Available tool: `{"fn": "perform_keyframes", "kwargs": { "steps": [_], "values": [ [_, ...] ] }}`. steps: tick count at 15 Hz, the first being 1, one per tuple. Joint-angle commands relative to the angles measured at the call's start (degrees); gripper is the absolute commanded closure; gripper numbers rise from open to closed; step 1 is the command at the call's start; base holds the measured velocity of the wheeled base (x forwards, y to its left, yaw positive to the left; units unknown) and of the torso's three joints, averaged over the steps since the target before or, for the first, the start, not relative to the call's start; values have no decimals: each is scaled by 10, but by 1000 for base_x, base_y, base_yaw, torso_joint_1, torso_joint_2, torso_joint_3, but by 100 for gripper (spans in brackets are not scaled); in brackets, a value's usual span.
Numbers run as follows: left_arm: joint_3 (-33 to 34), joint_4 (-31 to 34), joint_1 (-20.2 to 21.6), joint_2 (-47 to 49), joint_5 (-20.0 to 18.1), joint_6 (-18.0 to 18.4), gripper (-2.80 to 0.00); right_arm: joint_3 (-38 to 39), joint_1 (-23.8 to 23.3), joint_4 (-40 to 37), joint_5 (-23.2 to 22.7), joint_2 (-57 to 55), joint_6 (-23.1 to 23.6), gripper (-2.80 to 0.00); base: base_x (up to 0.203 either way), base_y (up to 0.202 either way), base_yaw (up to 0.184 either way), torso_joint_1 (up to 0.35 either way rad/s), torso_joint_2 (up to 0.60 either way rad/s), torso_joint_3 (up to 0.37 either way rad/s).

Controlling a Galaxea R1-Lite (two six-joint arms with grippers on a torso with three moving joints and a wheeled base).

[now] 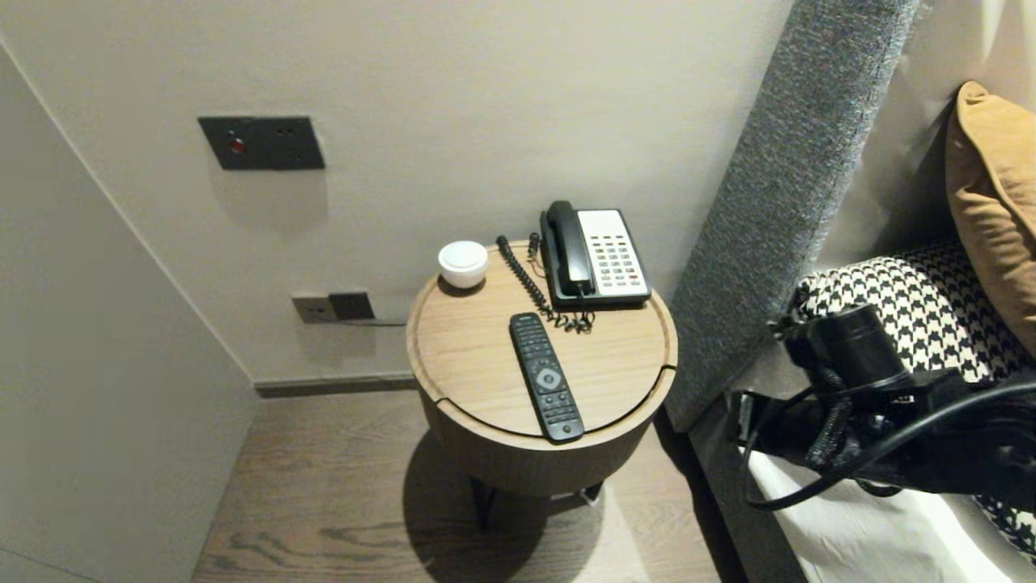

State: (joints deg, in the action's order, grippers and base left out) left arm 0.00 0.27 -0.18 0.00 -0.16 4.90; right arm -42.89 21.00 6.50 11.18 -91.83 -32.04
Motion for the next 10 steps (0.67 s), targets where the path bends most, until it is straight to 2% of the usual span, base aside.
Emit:
{"fn": "perform_keyframes", "kwargs": {
  "steps": [1,4,8,10],
  "values": [
    [0,0,0,0,0,0,0,35,-43,-11,1,100,33,0,0,0,0,0,0,0],
    [0,0,0,0,0,0,0,67,-99,-38,-4,189,87,0,0,0,0,0,0,0],
    [0,0,0,0,0,0,0,99,-117,-68,-6,289,132,0,0,0,0,0,0,0],
    [0,0,0,0,0,0,0,124,-141,-80,-6,328,151,0,0,0,0,0,0,0]
  ]
}}
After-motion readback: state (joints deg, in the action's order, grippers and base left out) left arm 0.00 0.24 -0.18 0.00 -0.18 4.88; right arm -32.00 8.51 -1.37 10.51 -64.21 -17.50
